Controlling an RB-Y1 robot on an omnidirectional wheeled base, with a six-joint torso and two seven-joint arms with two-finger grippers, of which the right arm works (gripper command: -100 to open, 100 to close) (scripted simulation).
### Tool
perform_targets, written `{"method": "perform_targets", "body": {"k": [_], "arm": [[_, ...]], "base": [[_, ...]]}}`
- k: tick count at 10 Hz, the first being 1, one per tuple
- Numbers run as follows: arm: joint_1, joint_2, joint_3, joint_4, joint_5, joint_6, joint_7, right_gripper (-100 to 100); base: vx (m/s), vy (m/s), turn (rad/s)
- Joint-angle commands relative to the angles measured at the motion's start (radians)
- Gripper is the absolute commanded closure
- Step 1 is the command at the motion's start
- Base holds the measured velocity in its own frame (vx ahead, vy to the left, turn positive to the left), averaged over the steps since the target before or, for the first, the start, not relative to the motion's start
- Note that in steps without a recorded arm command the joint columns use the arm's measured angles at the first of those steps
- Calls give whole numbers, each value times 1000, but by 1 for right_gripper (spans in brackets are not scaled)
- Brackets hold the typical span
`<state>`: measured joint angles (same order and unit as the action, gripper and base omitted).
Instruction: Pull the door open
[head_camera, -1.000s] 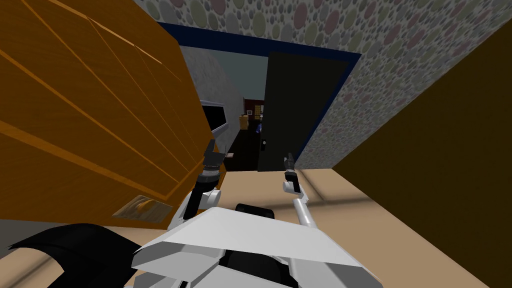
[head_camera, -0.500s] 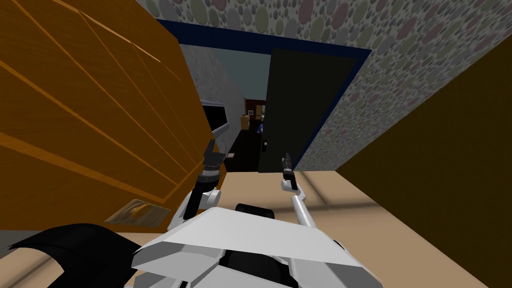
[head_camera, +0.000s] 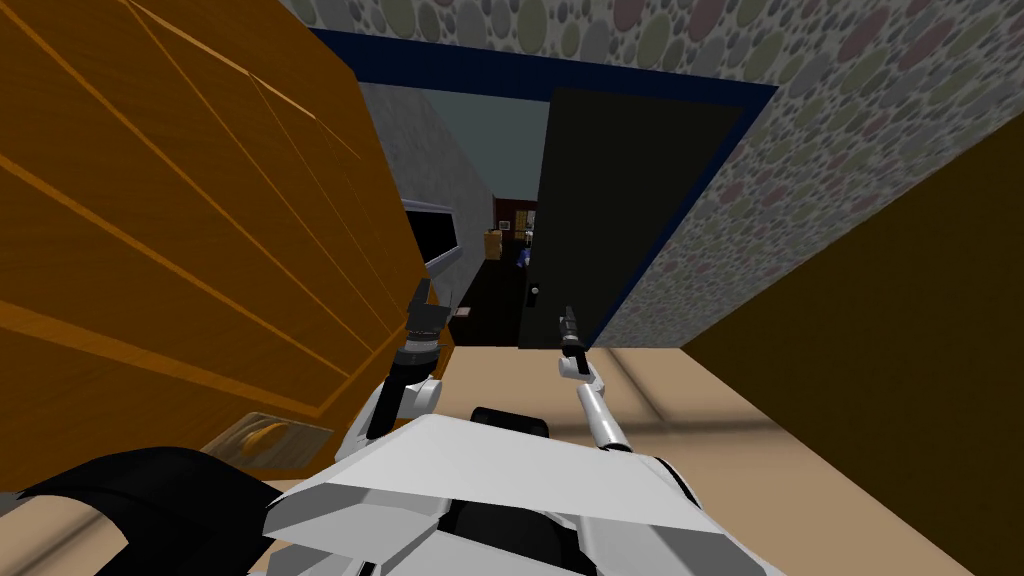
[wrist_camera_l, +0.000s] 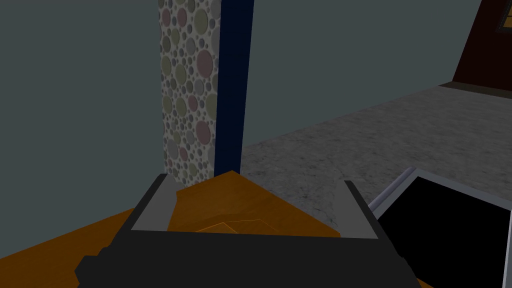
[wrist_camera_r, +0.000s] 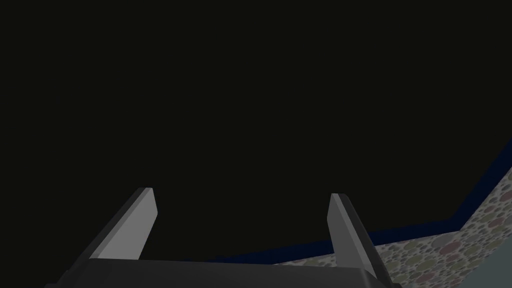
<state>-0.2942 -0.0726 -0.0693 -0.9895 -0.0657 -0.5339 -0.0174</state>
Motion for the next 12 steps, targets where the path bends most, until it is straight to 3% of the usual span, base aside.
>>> {"method": "perform_targets", "body": {"k": [1,2,5,6,9,10,12], "arm": [[-30,3,0,50,1,-2,3,-100],[-30,3,0,60,1,-2,3,-100],[-90,9,0,151,3,2,8,-100],[-90,9,0,162,3,2,8,-100],[-141,15,0,247,5,6,13,-100],[-141,15,0,250,5,6,13,-100],[-185,22,0,326,6,8,16,-100]], "base": [[82,-3,50],[53,4,25],[70,6,50],[68,-1,18],[73,1,43],[54,-3,12],[66,-4,48]]}}
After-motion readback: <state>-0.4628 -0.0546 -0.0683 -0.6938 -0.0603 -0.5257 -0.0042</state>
